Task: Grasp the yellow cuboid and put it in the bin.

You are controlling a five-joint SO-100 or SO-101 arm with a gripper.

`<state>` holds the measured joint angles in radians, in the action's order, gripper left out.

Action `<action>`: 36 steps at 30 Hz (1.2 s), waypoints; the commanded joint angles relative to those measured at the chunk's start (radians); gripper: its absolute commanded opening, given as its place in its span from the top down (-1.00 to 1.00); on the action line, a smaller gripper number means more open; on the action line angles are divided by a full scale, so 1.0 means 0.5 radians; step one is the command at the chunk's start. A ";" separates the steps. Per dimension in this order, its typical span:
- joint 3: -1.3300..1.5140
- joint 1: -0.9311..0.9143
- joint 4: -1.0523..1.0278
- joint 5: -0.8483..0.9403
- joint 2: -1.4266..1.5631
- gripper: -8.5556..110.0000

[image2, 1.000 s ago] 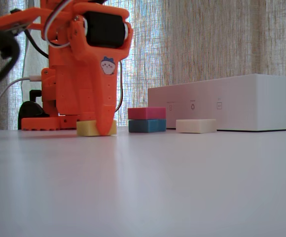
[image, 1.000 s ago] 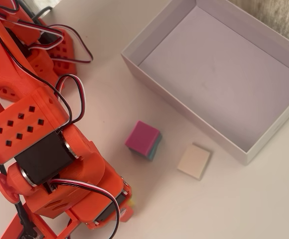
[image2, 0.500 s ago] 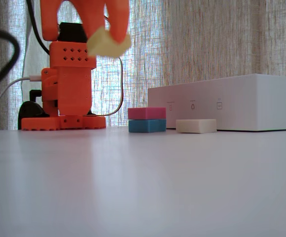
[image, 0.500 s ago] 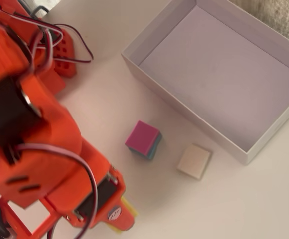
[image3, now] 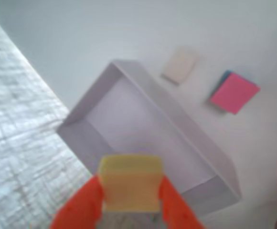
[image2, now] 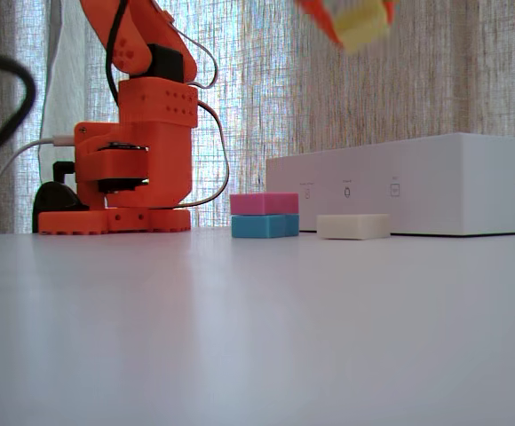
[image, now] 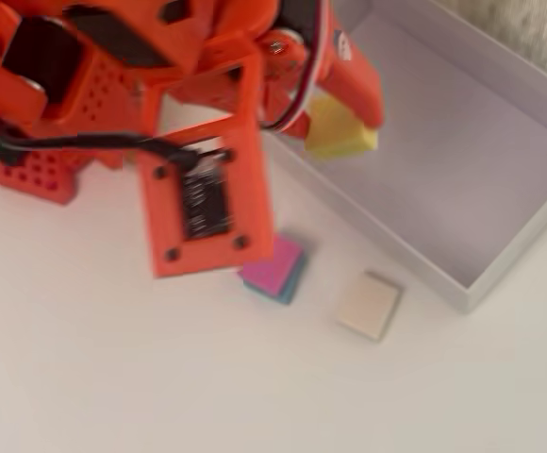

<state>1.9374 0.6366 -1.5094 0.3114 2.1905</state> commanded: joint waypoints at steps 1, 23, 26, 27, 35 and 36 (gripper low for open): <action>0.172 0.181 0.190 0.114 -0.018 1.00; 0.917 0.258 1.488 0.264 0.074 0.02; 0.914 0.117 1.629 0.264 0.196 0.08; 0.914 0.052 1.672 0.261 0.258 0.10; 1.135 -0.721 1.819 0.150 0.979 0.18; 1.169 -0.816 1.758 0.098 1.086 0.18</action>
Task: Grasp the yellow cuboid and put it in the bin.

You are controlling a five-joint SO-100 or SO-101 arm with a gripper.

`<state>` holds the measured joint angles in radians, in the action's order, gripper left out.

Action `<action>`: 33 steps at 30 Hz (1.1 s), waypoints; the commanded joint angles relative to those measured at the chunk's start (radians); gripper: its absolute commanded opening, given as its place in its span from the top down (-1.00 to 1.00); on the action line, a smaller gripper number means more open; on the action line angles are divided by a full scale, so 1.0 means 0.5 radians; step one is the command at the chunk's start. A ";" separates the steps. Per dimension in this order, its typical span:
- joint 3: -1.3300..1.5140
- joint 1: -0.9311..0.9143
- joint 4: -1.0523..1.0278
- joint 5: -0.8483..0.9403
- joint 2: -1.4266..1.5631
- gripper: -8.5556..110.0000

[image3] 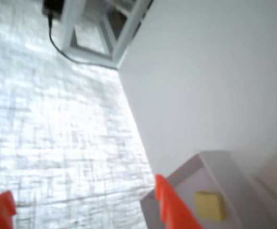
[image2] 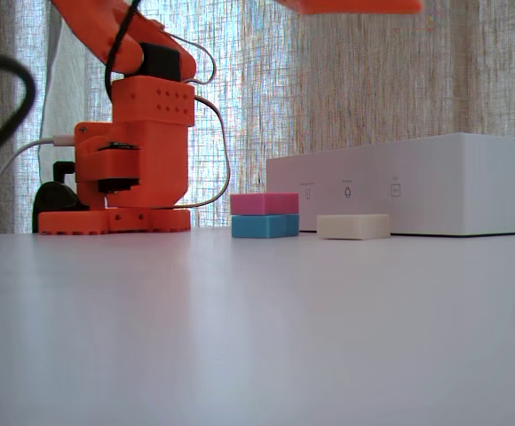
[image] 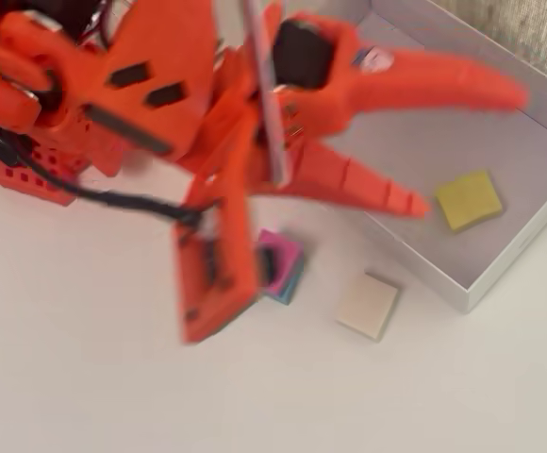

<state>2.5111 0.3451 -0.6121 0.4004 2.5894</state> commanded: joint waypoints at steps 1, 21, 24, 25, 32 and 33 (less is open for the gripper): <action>0.046 -0.322 -0.147 -0.150 0.390 0.18; 0.831 -0.632 -1.457 -0.258 1.439 0.31; 0.853 -0.592 -1.451 -0.270 1.439 0.43; 0.862 -0.574 -1.445 -0.279 1.439 0.50; 0.871 -0.506 -1.439 -0.279 1.439 0.86; 0.871 -0.503 -1.439 -0.276 1.439 0.90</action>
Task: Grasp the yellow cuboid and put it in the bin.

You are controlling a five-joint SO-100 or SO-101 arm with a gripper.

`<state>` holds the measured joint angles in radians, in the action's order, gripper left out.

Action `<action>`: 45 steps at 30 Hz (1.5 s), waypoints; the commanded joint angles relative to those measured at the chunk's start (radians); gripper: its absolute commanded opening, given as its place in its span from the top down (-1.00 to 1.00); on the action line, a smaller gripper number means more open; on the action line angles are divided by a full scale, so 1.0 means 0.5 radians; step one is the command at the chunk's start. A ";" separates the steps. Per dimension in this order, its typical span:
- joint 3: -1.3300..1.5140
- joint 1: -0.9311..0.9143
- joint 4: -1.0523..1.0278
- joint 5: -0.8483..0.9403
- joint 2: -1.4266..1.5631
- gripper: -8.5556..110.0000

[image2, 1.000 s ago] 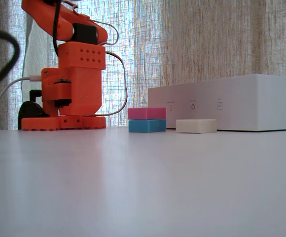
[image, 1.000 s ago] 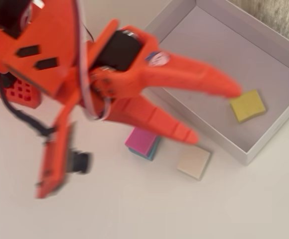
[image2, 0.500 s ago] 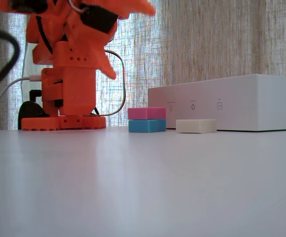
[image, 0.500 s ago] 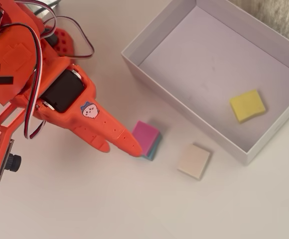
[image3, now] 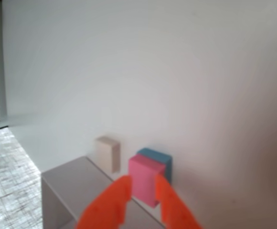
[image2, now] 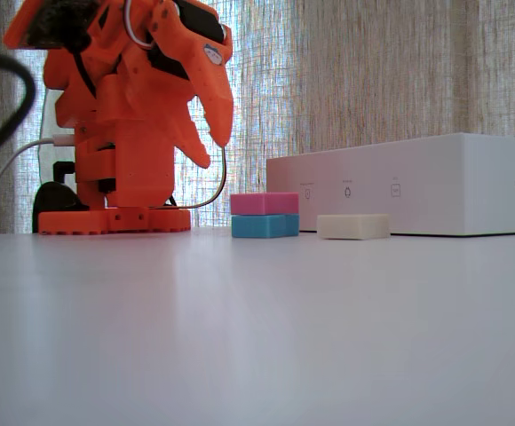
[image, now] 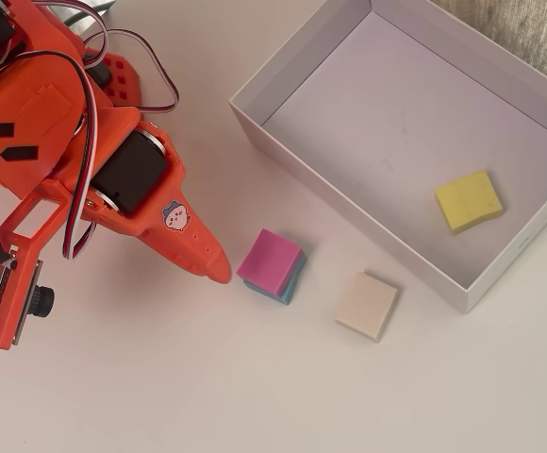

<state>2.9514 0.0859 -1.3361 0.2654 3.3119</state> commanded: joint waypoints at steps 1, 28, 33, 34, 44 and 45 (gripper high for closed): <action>-0.009 0.021 0.009 -0.003 -0.006 0.93; -0.009 0.031 0.009 -0.003 -0.006 1.00; -0.009 0.031 0.009 -0.003 -0.006 1.00; -0.009 0.031 0.009 -0.003 -0.006 1.00; -0.009 0.031 0.009 -0.003 -0.006 1.00; -0.009 0.031 0.009 -0.003 -0.006 1.00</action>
